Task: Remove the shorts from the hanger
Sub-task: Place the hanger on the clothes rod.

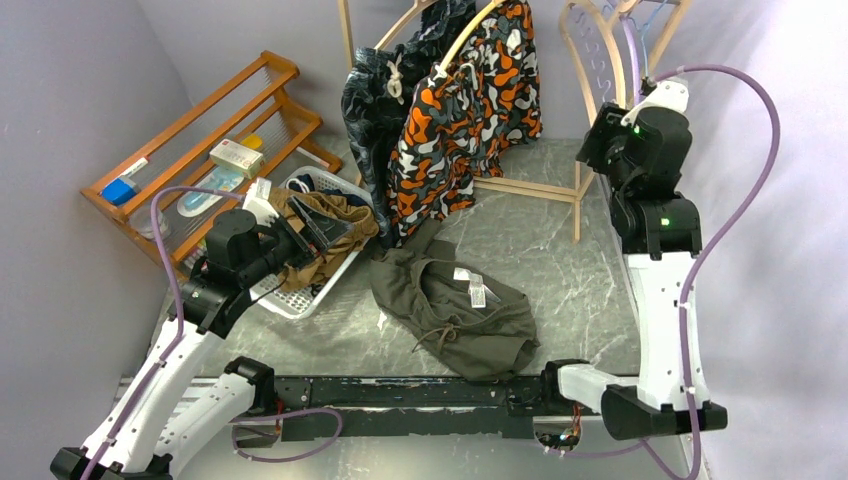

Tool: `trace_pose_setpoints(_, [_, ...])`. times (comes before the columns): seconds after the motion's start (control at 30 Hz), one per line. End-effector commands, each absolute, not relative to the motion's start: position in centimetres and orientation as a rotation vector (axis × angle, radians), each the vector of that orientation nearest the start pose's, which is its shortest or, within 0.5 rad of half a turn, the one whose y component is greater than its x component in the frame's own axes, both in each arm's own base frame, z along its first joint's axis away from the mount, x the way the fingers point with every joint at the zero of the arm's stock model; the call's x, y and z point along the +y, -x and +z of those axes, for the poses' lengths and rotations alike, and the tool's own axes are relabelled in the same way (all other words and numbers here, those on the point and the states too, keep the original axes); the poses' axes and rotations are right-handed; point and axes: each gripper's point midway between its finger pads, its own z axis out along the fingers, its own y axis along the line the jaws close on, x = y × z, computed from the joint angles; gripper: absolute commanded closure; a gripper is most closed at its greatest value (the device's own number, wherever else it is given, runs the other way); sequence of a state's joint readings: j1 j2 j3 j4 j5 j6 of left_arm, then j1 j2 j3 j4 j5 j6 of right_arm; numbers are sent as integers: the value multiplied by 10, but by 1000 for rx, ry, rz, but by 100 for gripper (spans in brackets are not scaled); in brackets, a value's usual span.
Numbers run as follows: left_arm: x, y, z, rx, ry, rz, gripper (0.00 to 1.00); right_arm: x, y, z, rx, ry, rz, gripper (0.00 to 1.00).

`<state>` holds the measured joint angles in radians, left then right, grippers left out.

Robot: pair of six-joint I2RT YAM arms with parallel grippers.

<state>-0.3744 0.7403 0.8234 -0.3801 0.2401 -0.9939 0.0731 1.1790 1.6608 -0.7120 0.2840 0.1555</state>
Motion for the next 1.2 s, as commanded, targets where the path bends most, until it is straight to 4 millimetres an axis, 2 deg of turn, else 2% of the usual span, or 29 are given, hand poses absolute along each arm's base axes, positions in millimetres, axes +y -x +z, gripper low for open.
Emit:
trace_pose_setpoints(0.0, [-177,-234,292,1949,388,-1166,4,-11,-322,447,1716,-223,-35,38])
trace_pose_setpoints(0.07, [-178,-234,293,1947,377,-1171,3,-15,-310,448,1708,-242,-47,33])
trace_pose_setpoints(0.17, [-179,-233,293,1945,370,-1176,3,-22,-293,438,1730,-288,-70,28])
trace_pose_setpoints(0.27, [-179,-233,290,1950,369,-1175,2,-25,-273,426,1749,-315,-77,26])
trace_pose_setpoints(0.4, [-181,-233,289,1958,355,-1181,3,-21,-242,427,1699,-307,-28,25])
trace_pose_setpoints(0.5, [-183,-233,287,1969,345,-1185,3,2,-221,416,1679,-192,98,25])
trace_pose_setpoints(0.6, [-183,-233,282,1979,344,-1185,3,50,-197,392,1692,-29,360,26])
trace_pose_setpoints(0.73, [-188,-232,269,2012,328,-1204,2,101,-180,344,1777,45,710,27])
trace_pose_setpoints(0.8, [-192,-231,262,2039,306,-1217,3,113,-183,305,1880,-1,825,28])
trace_pose_setpoints(0.83, [-194,-231,257,2059,291,-1218,3,113,-186,289,1925,-48,834,29])
trace_pose_setpoints(0.93, [-201,-229,246,2110,237,-1233,4,81,-199,225,2145,-395,652,27])
trace_pose_setpoints(1.0, [-205,-226,240,2140,200,-1249,4,67,-200,187,2267,-496,537,23])
trace_pose_setpoints(1.07, [-215,-221,236,2145,133,-1300,5,49,-196,151,2378,-640,392,12])
trace_pose_setpoints(1.1, [-221,-216,233,2153,102,-1330,5,37,-193,137,2399,-775,300,11])
trace_pose_setpoints(1.17, [-237,-209,228,2166,49,-1361,5,31,-196,125,2396,-859,252,9])
